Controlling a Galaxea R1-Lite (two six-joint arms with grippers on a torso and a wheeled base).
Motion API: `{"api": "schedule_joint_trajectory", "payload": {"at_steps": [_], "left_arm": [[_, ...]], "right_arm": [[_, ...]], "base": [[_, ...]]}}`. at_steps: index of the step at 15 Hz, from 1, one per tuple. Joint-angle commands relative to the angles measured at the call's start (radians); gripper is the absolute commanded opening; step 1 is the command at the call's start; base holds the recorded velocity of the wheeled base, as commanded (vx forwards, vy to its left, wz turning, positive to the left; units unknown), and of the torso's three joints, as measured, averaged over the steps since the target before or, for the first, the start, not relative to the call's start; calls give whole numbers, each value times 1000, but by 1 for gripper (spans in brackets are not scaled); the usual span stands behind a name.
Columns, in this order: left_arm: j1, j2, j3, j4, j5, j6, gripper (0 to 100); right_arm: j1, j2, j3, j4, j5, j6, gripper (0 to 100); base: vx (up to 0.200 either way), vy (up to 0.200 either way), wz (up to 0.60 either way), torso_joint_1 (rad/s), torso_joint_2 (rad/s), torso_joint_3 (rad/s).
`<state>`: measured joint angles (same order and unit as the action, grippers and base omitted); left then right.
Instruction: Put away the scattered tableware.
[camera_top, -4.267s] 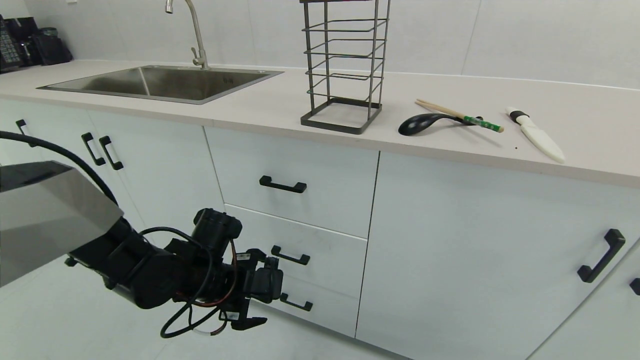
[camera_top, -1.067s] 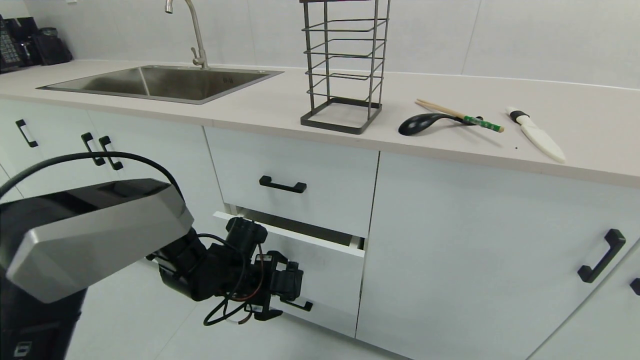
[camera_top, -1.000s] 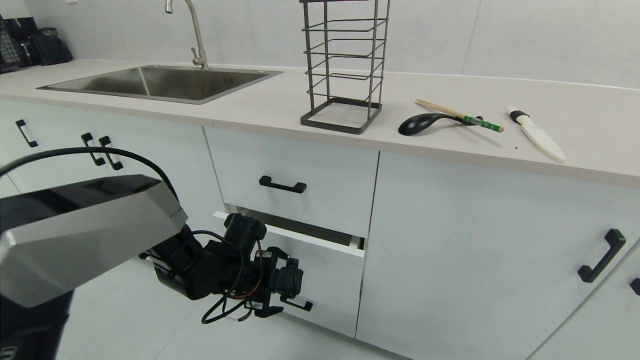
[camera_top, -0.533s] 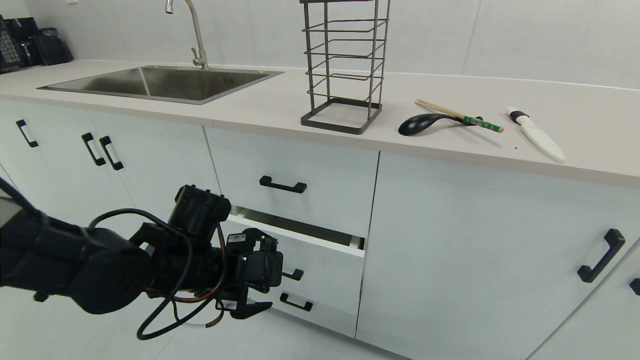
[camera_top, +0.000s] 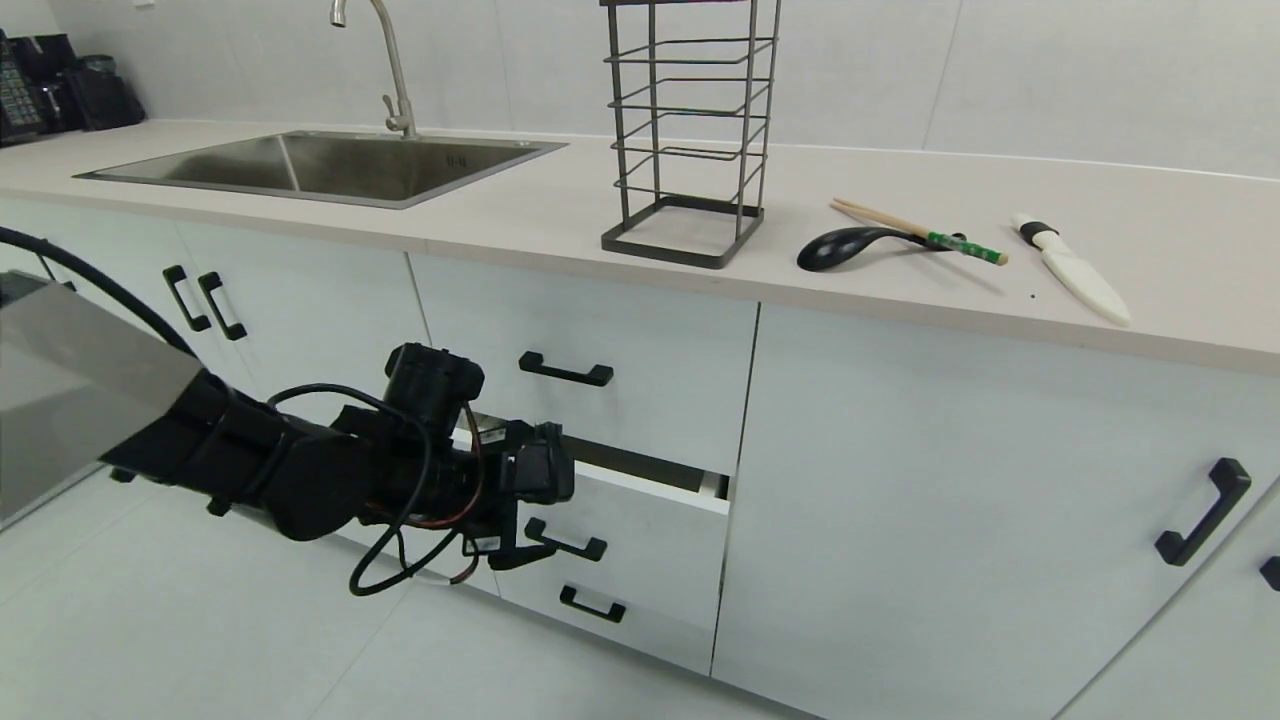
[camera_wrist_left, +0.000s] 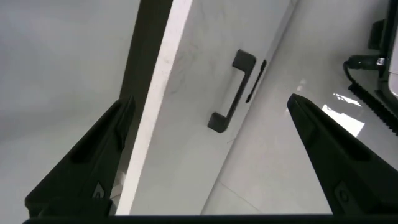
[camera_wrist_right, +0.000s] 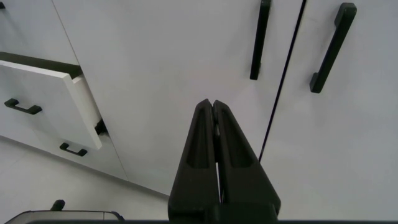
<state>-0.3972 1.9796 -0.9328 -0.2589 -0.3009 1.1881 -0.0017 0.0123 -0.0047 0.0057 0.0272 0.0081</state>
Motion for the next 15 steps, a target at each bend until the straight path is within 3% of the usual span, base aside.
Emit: {"api": "schedule_joint_trajectory", "payload": {"at_steps": [1, 5, 10, 13, 15], "left_arm": [[14, 110, -49, -46, -1, -1, 100], [12, 162, -60, -65, 0, 1, 100], [14, 157, -20, -63, -1, 31, 100], [40, 93, 78, -65, -3, 47, 100], [52, 13, 173, -63, -37, 90, 100]], "right_arm": [[0, 1, 0, 0, 0, 0, 0], [0, 1, 0, 0, 0, 0, 0], [0, 1, 0, 0, 0, 0, 0], [0, 1, 0, 0, 0, 0, 0], [0, 1, 0, 0, 0, 0, 0]], "base": [[0, 0, 0, 0, 0, 0], [0, 0, 0, 0, 0, 0], [0, 0, 0, 0, 0, 0], [0, 0, 0, 0, 0, 0], [0, 0, 0, 0, 0, 0]]}}
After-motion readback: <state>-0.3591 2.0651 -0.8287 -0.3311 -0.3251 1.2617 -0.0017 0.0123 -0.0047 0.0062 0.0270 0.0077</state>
